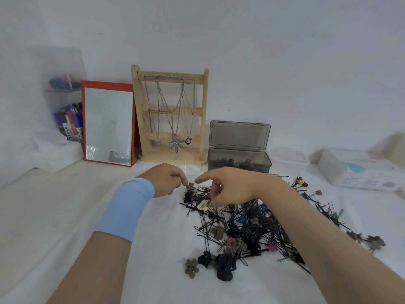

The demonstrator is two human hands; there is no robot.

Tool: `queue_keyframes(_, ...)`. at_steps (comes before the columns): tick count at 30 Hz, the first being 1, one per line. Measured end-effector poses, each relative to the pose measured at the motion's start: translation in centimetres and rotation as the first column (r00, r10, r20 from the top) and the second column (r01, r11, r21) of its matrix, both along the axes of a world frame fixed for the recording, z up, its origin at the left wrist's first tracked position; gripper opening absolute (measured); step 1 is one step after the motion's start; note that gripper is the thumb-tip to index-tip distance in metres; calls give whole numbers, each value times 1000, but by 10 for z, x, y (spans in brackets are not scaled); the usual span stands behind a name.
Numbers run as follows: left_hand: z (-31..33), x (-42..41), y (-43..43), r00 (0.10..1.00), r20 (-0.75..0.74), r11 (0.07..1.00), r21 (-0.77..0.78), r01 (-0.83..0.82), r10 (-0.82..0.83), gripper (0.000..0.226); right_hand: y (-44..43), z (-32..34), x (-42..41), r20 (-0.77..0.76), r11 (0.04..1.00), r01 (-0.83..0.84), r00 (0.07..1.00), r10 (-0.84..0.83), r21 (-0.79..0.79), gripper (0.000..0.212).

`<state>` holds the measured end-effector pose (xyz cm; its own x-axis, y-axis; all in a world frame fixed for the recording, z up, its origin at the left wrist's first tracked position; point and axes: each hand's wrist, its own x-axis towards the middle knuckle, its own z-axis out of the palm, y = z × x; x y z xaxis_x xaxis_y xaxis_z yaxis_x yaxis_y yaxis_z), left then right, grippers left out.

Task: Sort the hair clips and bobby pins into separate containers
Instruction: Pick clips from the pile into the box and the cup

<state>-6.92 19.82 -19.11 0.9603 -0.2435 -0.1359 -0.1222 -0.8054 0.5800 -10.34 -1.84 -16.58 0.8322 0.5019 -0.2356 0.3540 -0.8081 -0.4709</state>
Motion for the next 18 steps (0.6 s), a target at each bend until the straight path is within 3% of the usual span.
queue_keyframes(3,-1,-2,-6,1000,-5,1000,27,-4,4,12,-6,-1,2,40,997,65,997,-67,49,27)
queue_keyframes(6,-6,-4,-12,1000,-1,982,187,4,-4,27,-3,-3,9,152,988,136,977,-146,79,17)
queue_keyframes(11,0,-4,-5,999,-43,985,174,2,5,6,20,-3,22,240,995,99,965,-104,33,34)
queue_keyframes(14,1,-3,7,996,-85,986,166,22,-8,18,34,-4,28,224,990,33,975,-2,-134,36)
queue_keyframes(18,-3,1,17,990,-144,982,189,26,2,24,44,-13,44,352,918,-5,923,157,-397,56)
